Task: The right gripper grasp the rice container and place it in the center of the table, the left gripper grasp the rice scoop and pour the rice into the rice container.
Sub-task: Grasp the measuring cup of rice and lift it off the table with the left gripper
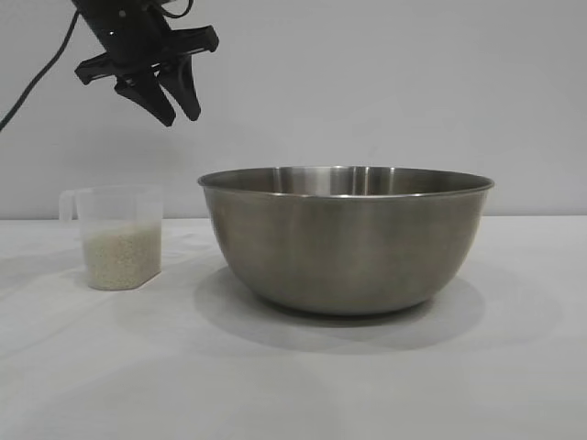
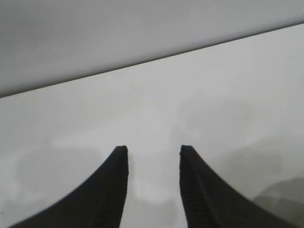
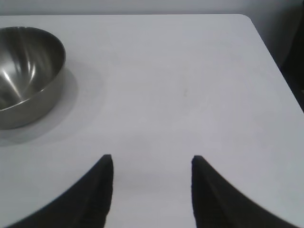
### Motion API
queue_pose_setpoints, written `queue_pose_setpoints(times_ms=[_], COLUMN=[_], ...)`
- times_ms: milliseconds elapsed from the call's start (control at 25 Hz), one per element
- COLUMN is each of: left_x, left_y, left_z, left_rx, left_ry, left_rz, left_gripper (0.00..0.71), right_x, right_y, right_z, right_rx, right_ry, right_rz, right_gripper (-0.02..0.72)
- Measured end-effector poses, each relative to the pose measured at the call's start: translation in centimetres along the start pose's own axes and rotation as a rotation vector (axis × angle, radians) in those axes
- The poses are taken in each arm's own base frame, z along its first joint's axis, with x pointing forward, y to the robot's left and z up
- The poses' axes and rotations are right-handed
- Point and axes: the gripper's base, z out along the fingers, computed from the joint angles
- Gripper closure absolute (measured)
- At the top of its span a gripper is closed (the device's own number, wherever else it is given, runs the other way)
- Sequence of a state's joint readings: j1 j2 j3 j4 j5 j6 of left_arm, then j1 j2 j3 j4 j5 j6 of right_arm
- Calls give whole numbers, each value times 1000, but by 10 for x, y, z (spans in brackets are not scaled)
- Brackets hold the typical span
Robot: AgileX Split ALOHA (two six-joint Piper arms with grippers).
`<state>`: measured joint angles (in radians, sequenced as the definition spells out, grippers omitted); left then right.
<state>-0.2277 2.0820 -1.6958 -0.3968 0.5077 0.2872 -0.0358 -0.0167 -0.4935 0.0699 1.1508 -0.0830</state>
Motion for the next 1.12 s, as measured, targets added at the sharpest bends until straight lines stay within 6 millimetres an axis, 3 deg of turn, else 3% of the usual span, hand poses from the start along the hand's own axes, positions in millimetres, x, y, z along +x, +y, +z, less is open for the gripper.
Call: queue_pose_setpoints(times_ms=[480, 520, 600, 640, 720, 1120], left_x=[-14, -15, -16, -16, -17, -17], left_y=[-3, -3, -3, -3, -3, -42], left_z=[-19, -20, -20, -20, -20, -15], left_rx=[-18, -20, -22, -22, -23, 34], left_ry=[-70, -80, -90, -93, -100, -138], left_rz=[94, 106, 121, 129, 131, 324], left_gripper=[504, 504, 504, 504, 504, 504], right_x=[0, 0, 0, 0, 0, 0], right_y=[0, 0, 0, 0, 0, 0], right_z=[1, 1, 1, 1, 1, 1], right_rx=[0, 0, 0, 0, 0, 0], right_ry=[0, 0, 0, 0, 0, 0], right_rz=[5, 6, 6, 6, 6, 7], right_gripper=[337, 393, 391, 443, 447, 447])
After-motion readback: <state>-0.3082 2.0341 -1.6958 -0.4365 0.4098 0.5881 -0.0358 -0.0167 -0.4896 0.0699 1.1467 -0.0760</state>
